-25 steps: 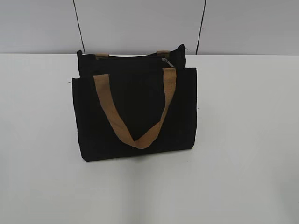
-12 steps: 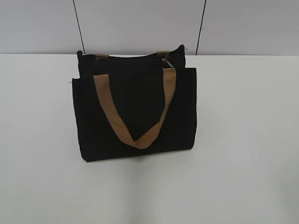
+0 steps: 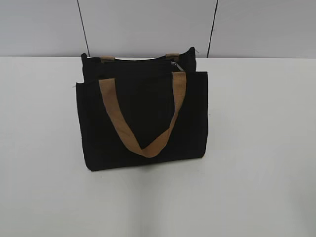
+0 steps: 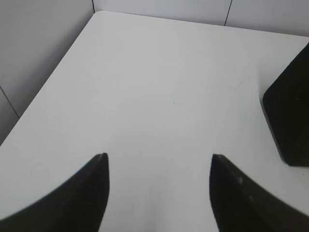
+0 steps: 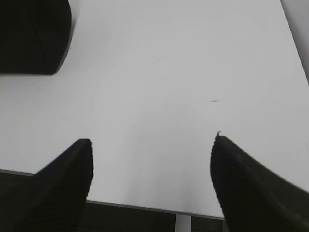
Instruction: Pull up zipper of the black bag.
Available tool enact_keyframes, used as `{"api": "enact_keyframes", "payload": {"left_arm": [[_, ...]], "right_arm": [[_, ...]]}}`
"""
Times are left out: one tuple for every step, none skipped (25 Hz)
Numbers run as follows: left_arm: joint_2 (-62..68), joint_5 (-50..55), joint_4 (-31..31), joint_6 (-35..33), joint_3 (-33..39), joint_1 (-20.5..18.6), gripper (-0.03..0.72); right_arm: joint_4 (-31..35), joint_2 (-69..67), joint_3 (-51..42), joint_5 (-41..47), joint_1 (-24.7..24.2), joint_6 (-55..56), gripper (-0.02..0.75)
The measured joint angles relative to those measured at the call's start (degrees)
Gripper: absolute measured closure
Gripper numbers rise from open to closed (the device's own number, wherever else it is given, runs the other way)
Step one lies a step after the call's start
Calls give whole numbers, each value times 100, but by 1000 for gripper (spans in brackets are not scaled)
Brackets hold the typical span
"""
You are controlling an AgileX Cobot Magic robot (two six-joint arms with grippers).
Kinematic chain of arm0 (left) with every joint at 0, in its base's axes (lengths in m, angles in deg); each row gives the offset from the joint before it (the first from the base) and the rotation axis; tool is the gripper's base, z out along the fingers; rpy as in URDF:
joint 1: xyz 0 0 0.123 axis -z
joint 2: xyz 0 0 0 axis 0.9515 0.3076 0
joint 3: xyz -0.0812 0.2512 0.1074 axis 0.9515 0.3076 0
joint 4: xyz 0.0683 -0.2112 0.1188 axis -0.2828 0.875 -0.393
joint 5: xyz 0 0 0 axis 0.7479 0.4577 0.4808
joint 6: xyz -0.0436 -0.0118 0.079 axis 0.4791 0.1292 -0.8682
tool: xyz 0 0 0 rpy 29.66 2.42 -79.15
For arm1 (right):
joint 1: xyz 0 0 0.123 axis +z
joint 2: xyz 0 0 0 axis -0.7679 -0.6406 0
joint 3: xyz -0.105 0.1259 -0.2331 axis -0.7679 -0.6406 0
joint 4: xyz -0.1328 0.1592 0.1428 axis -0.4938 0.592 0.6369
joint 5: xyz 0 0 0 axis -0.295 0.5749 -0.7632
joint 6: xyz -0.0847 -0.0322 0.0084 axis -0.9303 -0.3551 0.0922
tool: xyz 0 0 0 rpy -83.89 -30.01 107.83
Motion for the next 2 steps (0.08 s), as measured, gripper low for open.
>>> {"api": "enact_keyframes", "payload": {"left_arm": [[0, 0, 0, 0, 0, 0, 199], [0, 0, 0, 0, 0, 0, 199]], "right_arm": [[5, 0, 0, 0, 0, 0, 162], [5, 0, 0, 0, 0, 0, 162]]}}
